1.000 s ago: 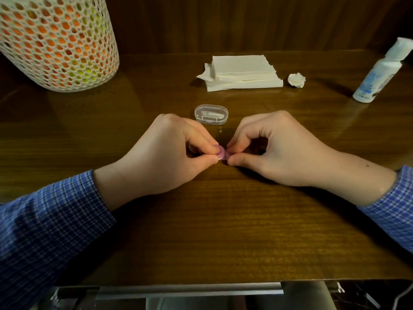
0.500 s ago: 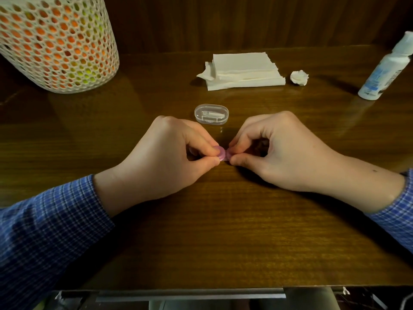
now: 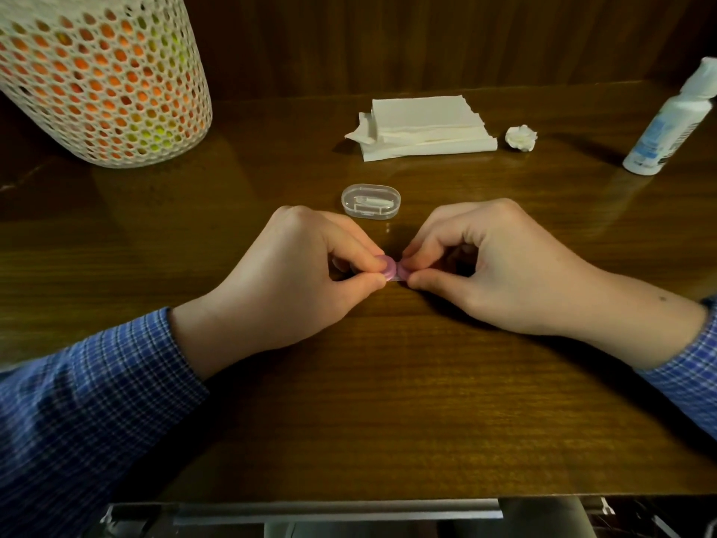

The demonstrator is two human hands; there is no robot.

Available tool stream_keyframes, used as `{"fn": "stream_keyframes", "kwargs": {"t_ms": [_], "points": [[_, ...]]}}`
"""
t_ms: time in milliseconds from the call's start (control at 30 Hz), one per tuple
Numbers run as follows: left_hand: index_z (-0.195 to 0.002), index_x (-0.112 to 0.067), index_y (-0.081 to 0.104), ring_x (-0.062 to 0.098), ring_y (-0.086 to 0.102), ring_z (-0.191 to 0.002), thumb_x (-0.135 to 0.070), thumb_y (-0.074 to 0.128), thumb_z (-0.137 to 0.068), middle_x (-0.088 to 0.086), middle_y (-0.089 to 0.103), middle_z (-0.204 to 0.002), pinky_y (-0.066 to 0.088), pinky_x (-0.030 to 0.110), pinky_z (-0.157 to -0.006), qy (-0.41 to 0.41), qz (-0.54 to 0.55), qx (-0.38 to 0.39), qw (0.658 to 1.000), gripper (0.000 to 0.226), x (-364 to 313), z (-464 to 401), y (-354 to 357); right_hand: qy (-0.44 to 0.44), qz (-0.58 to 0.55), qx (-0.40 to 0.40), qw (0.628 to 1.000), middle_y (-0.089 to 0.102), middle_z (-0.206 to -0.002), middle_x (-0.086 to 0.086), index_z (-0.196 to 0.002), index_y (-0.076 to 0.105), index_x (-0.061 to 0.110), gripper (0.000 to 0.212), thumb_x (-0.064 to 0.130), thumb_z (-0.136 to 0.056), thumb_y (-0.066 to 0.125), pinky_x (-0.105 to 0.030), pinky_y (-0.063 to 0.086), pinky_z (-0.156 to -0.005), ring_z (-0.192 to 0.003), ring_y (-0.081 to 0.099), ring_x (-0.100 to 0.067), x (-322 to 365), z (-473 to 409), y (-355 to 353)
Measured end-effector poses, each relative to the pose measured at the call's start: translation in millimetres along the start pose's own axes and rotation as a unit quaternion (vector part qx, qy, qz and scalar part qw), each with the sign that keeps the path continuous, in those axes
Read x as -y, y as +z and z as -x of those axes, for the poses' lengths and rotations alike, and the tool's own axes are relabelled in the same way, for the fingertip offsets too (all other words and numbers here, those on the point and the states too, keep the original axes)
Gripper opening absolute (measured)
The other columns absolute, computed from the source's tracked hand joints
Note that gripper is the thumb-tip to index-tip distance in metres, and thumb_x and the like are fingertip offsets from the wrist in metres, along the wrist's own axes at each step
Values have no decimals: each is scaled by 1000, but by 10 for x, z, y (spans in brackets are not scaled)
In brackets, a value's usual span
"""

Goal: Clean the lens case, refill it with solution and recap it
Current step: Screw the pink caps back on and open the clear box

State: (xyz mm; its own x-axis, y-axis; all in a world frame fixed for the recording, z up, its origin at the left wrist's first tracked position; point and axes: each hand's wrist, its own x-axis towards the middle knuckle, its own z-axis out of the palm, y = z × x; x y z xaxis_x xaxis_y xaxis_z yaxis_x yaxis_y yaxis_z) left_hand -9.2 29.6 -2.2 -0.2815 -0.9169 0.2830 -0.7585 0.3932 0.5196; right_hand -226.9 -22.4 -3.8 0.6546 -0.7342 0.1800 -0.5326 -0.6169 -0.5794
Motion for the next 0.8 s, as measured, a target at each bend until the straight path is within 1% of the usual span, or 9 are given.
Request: {"fn": "stream_keyframes", "kwargs": {"t_ms": [133, 233, 333, 400, 500, 600, 667, 733, 800], "points": [[-98, -25, 83, -3, 69, -96, -27, 78, -87, -16, 76, -100, 53, 9, -87, 7, -8, -7, 1000, 12, 16, -8, 1, 10, 14, -32, 999, 69, -93, 17, -88, 81, 27, 6, 22, -84, 81, -25, 56, -86, -90, 66, 0, 31, 15, 80], [-97, -22, 84, -2, 70, -94, -25, 79, -87, -13, 77, -101, 55, 13, -86, 11, -8, -7, 1000, 12, 19, -8, -4, 11, 9, -39, 999, 70, -94, 16, -88, 80, 26, 7, 20, -85, 82, -26, 57, -86, -90, 66, -2, 60, 15, 100], [-98, -21, 84, -2, 71, -95, -24, 79, -88, -12, 77, -101, 55, 12, -86, 17, -8, -4, 1000, 12, 33, -25, -15, 15, 4, -40, 999, 70, -94, 16, -86, 79, 27, 7, 21, -85, 81, -28, 57, -88, -91, 66, -1, 53, 2, 85], [-98, -21, 84, -3, 71, -95, -25, 79, -87, -11, 77, -102, 55, 11, -86, 20, -3, 3, 1000, 13, 41, -32, -27, 16, 2, -29, 999, 70, -95, 17, -86, 79, 28, 6, 23, -85, 81, -29, 57, -88, -92, 66, -1, 48, -11, 59], [-101, -22, 83, -3, 70, -97, -24, 79, -88, -12, 77, -103, 57, 16, -87, 23, 4, 5, 1000, 14, 52, -32, -30, 0, 6, -7, 1000, 70, -96, 16, -89, 78, 29, 6, 26, -85, 80, -31, 57, -88, -92, 67, -2, 21, -32, 31], [-103, -22, 82, -3, 70, -98, -22, 79, -89, -13, 77, -104, 58, 18, -85, 30, 16, 8, 999, 15, 68, -36, -26, -10, -3, 15, 1000, 71, -98, 15, -92, 78, 29, 8, 28, -85, 80, -29, 59, -85, -92, 68, -5, -38, -40, -15], [-105, -23, 82, -4, 70, -98, -24, 78, -88, -14, 77, -104, 58, 18, -85, 36, 13, 14, 999, 17, 83, -41, -29, -17, -30, 21, 999, 71, -100, 14, -91, 79, 30, 8, 33, -83, 79, -27, 59, -82, -93, 69, -7, -61, -41, -49], [-106, -24, 81, -3, 70, -97, -24, 78, -88, -15, 76, -104, 59, 19, -84, 39, 14, 20, 999, 18, 99, -47, -30, -14, -69, -19, 997, 70, -100, 15, -90, 78, 31, 13, 40, -82, 77, -24, 58, -79, -92, 68, -8, -76, -91, -82], [-107, -24, 80, -1, 70, -97, -23, 78, -88, -15, 76, -105, 60, 21, -82, 34, 29, 22, 999, 19, 119, -52, -32, 8, -60, -77, 995, 69, -98, 17, -95, 75, 34, 15, 43, -83, 73, -22, 54, -71, -86, 66, -4, -107, -258, -98]]}}
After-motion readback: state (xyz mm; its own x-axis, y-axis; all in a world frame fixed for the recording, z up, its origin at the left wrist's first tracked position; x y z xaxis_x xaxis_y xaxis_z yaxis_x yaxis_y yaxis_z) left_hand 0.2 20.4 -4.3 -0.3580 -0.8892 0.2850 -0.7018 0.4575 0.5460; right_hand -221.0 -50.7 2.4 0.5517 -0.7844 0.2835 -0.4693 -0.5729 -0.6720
